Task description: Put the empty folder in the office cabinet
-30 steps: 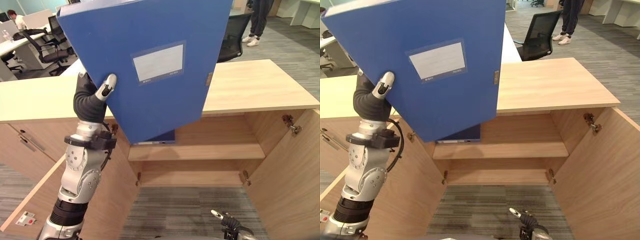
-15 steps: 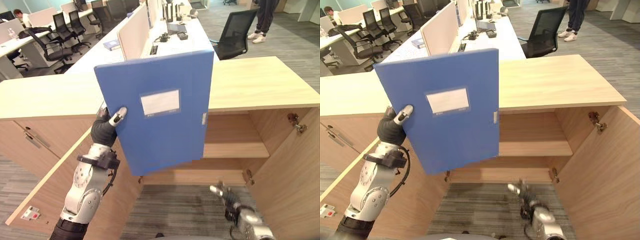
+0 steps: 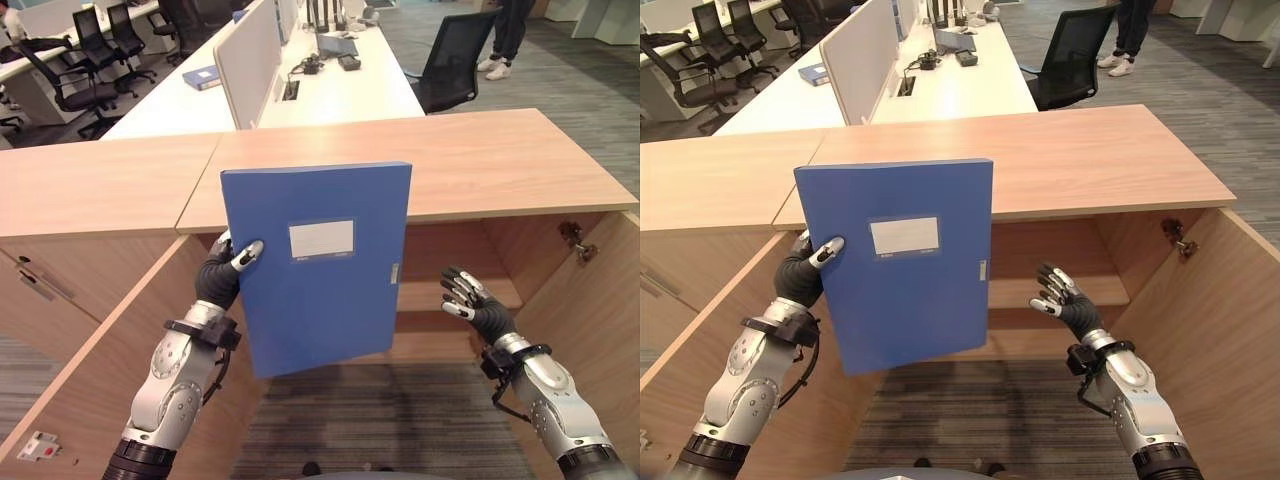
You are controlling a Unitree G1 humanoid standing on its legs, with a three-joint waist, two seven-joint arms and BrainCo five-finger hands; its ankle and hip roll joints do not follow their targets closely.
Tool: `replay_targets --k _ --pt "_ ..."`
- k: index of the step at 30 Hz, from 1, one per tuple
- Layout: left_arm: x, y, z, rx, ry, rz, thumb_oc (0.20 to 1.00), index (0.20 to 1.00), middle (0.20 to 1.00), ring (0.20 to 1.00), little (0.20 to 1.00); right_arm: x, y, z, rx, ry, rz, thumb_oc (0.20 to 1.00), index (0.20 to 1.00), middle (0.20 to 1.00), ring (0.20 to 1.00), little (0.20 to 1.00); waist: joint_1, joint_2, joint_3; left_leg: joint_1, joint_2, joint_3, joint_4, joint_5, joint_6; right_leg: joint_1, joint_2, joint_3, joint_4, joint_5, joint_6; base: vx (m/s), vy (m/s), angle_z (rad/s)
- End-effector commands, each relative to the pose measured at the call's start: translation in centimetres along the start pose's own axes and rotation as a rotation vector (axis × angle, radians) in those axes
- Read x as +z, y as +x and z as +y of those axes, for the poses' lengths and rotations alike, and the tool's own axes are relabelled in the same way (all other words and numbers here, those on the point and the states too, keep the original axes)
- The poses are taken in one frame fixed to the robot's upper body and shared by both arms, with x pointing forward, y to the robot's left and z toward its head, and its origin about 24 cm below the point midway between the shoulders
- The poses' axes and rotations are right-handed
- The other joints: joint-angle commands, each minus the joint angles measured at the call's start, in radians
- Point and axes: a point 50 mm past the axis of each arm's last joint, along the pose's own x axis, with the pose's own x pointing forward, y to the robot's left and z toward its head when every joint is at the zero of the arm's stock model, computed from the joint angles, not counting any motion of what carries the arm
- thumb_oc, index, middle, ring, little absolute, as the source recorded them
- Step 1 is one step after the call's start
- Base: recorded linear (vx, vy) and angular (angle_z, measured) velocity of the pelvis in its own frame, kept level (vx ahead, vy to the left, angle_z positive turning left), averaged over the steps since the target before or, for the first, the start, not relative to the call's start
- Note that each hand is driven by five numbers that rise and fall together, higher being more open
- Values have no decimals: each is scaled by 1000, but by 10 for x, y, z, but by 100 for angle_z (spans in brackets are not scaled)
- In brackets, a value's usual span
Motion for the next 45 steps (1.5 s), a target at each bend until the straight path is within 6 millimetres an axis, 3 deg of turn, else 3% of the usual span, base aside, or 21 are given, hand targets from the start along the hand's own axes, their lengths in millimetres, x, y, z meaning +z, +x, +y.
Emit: replay_targets --k 1,8,17,26,34,45 --pt "23 16 -2 -67 82 -112 200 200 200 200 200 33 17 17 109 64 -174 1000 1000 1000 1000 1000 7 -47 -27 13 26 3 13 -86 -34 10 -93 -18 26 -72 88 33 1 -4" --pt "23 28 -14 -119 85 -145 200 200 200 200 200 23 27 57 304 155 -148 1000 1000 1000 1000 1000 8 -52 -28 16 27 4 13 -89 -33 10 -92 -11 29 -77 85 0 0 0" --pt "23 38 -27 -207 89 -151 200 200 200 200 200 32 30 85 525 174 -140 1000 1000 1000 1000 1000 8 -61 -25 17 31 0 13 -89 -35 5 -92 -10 38 -81 86 0 0 0" --pt "17 36 -32 -245 90 -122 200 200 200 200 200 53 34 102 601 171 -236 1000 1000 1000 1000 1000 12 -64 -32 22 34 1 13 -94 -33 9 -94 -9 37 -84 84 8 -1 0" --pt "12 33 -34 -250 65 -104 200 200 200 200 200 52 36 102 559 193 -254 1000 1000 1000 1000 1000 13 -65 -36 25 34 0 13 -96 -31 12 -95 -10 36 -85 83 0 0 0" --pt "-1 32 -43 -298 39 -43 200 200 200 200 200 63 39 118 604 201 -307 1000 1000 1000 1000 1000 14 -68 -38 27 32 -3 13 -99 -27 15 -95 -10 40 -87 81 0 0 0"
